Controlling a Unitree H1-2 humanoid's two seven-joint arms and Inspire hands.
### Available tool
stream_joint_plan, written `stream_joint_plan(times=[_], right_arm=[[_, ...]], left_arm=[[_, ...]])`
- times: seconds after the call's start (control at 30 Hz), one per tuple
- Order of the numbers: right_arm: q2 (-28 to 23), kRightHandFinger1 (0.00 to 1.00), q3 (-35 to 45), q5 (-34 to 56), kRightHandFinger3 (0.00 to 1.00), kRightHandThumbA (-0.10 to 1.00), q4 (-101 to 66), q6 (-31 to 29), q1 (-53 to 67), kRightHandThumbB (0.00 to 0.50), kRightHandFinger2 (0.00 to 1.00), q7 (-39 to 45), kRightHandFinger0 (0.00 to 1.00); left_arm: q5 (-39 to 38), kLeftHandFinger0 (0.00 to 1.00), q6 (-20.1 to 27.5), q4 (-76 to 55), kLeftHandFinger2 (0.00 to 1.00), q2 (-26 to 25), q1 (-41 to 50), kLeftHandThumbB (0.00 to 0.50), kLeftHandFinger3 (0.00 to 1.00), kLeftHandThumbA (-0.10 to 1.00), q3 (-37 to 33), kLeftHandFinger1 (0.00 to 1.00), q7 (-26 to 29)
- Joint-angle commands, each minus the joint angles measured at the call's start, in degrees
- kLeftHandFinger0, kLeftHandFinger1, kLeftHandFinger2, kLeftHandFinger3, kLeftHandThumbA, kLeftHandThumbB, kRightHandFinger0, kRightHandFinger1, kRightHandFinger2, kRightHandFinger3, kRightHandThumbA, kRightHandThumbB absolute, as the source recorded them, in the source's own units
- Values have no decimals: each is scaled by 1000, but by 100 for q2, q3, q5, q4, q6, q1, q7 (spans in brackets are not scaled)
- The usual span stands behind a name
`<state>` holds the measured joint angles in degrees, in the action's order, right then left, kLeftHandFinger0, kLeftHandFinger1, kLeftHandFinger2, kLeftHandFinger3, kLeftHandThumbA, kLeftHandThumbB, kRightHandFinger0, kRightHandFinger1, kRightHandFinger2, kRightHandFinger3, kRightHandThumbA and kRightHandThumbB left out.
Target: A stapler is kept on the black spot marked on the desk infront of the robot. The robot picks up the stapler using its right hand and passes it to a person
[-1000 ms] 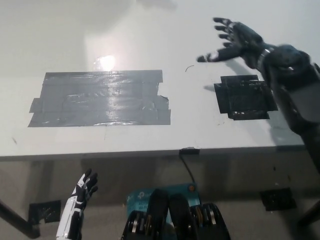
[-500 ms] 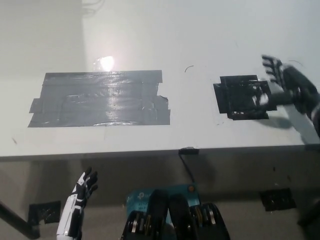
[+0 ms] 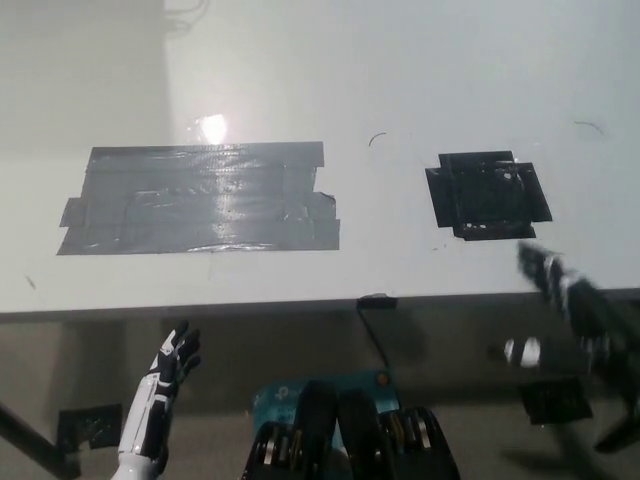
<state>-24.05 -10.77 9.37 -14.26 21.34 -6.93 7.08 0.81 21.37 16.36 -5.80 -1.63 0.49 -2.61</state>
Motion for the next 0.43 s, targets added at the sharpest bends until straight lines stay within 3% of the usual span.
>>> stream_joint_plan(times=[0.0, 0.13, 0.4], right_arm=[[976, 1000, 151, -1437, 1000, 1000, -2015, -3681, 2088, 349, 1000, -850, 1000], [1188, 1000, 195, -1405, 1000, 1000, -776, -3915, 2199, 321, 1000, -959, 1000], [1279, 1000, 285, -1554, 1000, 1000, 558, -4078, 2034, 349, 1000, -1097, 1000]], left_arm=[[111, 1000, 36, -344, 1000, -118, -66, 452, 1000, 1000, -88, 1000, -106], [74, 992, 106, -355, 1000, -116, 134, 459, 1000, 1000, -101, 1000, -138], [32, 980, 239, -300, 1000, -97, 328, 460, 1000, 1000, -123, 1000, -165]])
